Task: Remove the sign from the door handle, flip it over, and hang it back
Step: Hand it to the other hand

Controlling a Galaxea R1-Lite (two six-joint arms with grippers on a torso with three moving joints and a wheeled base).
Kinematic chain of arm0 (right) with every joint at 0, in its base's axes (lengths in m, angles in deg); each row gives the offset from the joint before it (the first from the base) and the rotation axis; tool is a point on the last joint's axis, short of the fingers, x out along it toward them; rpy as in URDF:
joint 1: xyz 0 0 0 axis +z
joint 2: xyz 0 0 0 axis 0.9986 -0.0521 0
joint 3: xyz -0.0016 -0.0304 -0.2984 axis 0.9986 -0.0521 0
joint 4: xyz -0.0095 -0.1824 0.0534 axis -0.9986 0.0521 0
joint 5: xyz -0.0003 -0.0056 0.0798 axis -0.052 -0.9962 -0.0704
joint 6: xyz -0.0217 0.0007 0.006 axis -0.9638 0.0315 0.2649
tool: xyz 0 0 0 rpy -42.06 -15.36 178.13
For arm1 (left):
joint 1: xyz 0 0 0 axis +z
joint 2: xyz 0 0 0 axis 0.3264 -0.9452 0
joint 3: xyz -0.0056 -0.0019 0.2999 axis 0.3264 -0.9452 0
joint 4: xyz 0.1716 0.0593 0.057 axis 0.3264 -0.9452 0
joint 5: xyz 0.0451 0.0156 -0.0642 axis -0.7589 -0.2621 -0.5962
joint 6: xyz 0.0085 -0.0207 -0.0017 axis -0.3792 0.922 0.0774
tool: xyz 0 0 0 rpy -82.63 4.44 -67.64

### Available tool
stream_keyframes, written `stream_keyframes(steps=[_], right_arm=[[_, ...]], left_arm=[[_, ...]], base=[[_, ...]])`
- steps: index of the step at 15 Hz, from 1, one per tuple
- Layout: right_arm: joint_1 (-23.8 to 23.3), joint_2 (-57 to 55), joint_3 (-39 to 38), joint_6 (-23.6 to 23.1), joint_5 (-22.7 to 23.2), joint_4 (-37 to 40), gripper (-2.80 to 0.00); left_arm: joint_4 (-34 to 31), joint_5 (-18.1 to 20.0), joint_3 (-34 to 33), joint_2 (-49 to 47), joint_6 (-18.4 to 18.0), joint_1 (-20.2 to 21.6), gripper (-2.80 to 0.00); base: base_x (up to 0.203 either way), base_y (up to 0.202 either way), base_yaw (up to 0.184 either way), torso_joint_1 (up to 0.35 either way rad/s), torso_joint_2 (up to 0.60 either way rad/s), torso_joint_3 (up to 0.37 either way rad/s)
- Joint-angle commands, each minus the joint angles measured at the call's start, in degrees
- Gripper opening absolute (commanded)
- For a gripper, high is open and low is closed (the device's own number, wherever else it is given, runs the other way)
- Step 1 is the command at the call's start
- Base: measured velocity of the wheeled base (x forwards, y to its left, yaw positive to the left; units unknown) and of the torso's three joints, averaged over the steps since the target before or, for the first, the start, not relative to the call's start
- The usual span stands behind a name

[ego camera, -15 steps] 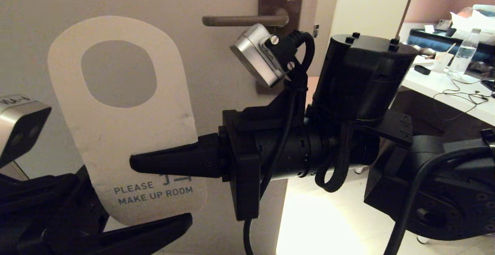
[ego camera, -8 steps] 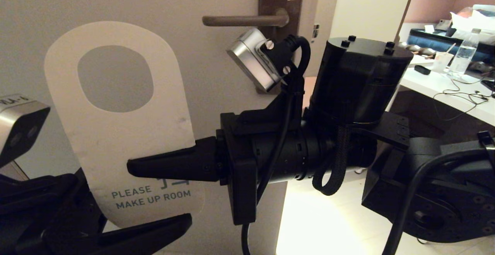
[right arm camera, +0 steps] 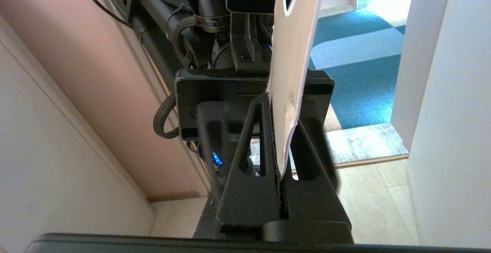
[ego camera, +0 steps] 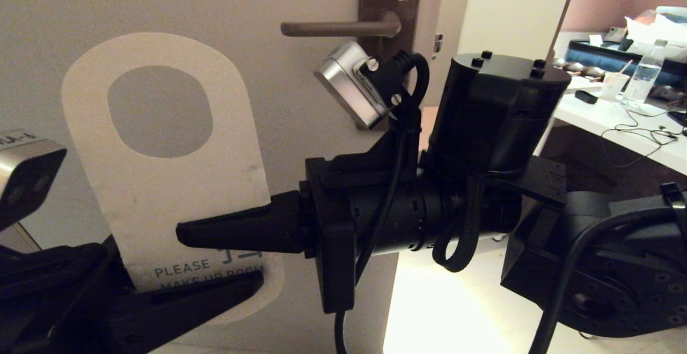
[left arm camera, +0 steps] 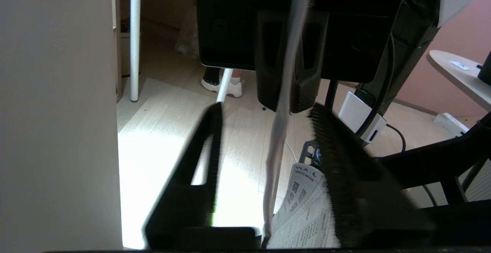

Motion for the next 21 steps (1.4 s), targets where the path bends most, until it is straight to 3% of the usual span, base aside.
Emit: stream_keyframes(steps=[1, 8, 9, 14, 21], right_arm=[[0.0, -0.1, 0.0, 0.1, 0.3, -0.3, -2.80], [0.0, -0.3, 0.0, 0.2, 0.1, -0.3, -2.80], [0.0, -0.3, -0.1, 0.2, 0.1, -0.3, 0.00], [-0.5, -0.3, -0.3, 0.0, -0.2, -0.3, 0.00], [-4.5, 2.6, -5.1, -1.7, -1.9, -2.2, 0.00]], left_arm=[[0.2, 0.2, 0.0, 0.1, 0.0, 0.0, -2.80], [0.2, 0.2, -0.1, 0.2, -0.1, 0.0, -2.80], [0.2, 0.2, -0.1, 0.2, -0.1, 0.0, -2.80], [0.2, 0.2, -0.3, 0.7, 0.0, 0.0, -2.80], [0.1, 0.1, -2.5, 3.1, -0.3, 0.1, -2.80]], base=[[0.000, 0.000, 0.000, 0.000, 0.00, 0.000], [0.000, 0.000, 0.000, 0.000, 0.00, 0.000], [0.000, 0.000, 0.000, 0.000, 0.00, 0.000], [0.000, 0.000, 0.000, 0.000, 0.00, 0.000], [0.000, 0.000, 0.000, 0.000, 0.00, 0.000]])
